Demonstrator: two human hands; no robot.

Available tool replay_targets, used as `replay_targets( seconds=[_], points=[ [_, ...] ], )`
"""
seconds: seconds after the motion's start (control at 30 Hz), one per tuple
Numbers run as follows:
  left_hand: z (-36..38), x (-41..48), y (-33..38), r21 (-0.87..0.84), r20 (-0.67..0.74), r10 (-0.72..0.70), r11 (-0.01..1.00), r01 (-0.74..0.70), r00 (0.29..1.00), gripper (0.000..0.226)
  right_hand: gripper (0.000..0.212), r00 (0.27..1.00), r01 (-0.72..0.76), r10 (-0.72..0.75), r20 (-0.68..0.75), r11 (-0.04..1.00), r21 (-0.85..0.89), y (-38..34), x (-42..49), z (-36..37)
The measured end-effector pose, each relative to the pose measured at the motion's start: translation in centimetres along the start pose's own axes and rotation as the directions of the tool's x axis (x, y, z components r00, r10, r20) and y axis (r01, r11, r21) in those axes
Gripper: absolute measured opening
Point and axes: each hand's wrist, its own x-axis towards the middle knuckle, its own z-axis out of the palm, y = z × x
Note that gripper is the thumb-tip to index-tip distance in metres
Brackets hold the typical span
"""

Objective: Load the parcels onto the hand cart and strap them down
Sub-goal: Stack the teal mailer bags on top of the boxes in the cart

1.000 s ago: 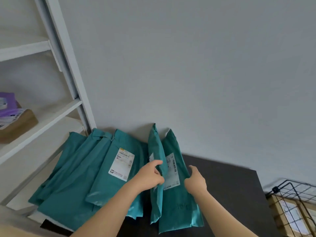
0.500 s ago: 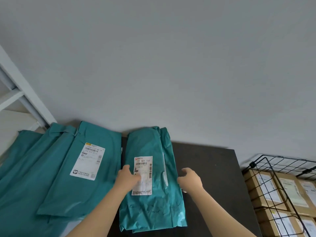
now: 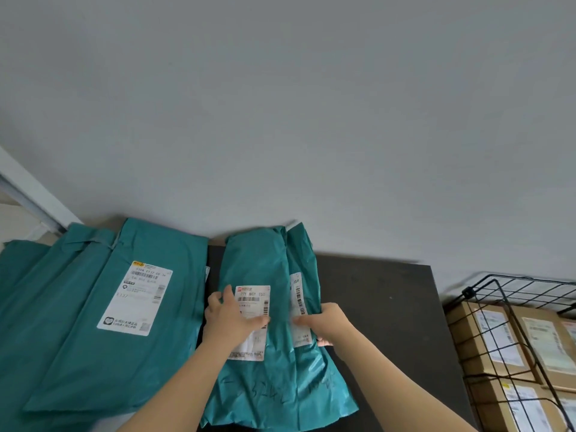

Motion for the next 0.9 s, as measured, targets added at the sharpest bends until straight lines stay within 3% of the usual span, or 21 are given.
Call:
replay_targets(
  seconds=[0.2, 0.3, 0.4, 0.5, 0.9],
  points=[
    [1.5, -0.8, 0.7, -0.055, -0.031, -0.156, 0.987, 0.154, 0.987, 0.131, 0.013, 0.987, 0.019, -0.029, -0.159, 0.998, -0.065, 1.1, -1.8, -2.8],
    [2.1, -0.7, -0.2, -0.157, 0.06, -0.21, 0.964, 0.217, 0.976, 0.12, 0.019, 0.975, 0.002, -0.02, -0.222, 0.997, -0.081, 2.8, -3.9, -3.5],
    [2.9, -2.1, -0.1, -0.428, 0.152, -0.15, 0.881, 0.202, 0.977, 0.067, 0.021, 0.957, 0.0, -0.028, -0.29, 0.996, -0.094, 4.2, -5.9, -4.4],
    [2.9, -4.3, 1.3, -0.587, 0.13, -0.072, 0.799, 0.135, 0.989, 0.041, 0.019, 0.931, 0.017, -0.045, -0.363, 0.997, -0.079, 5.1, -7.9, -5.3],
    [4.0, -13.8, 11.1, -0.755, 0.098, 0.279, 0.646, -0.111, 0.955, 0.032, 0.02, 0.72, 0.154, -0.139, -0.68, 0.987, -0.038, 10.4, -19.4, -11.6]
  ],
)
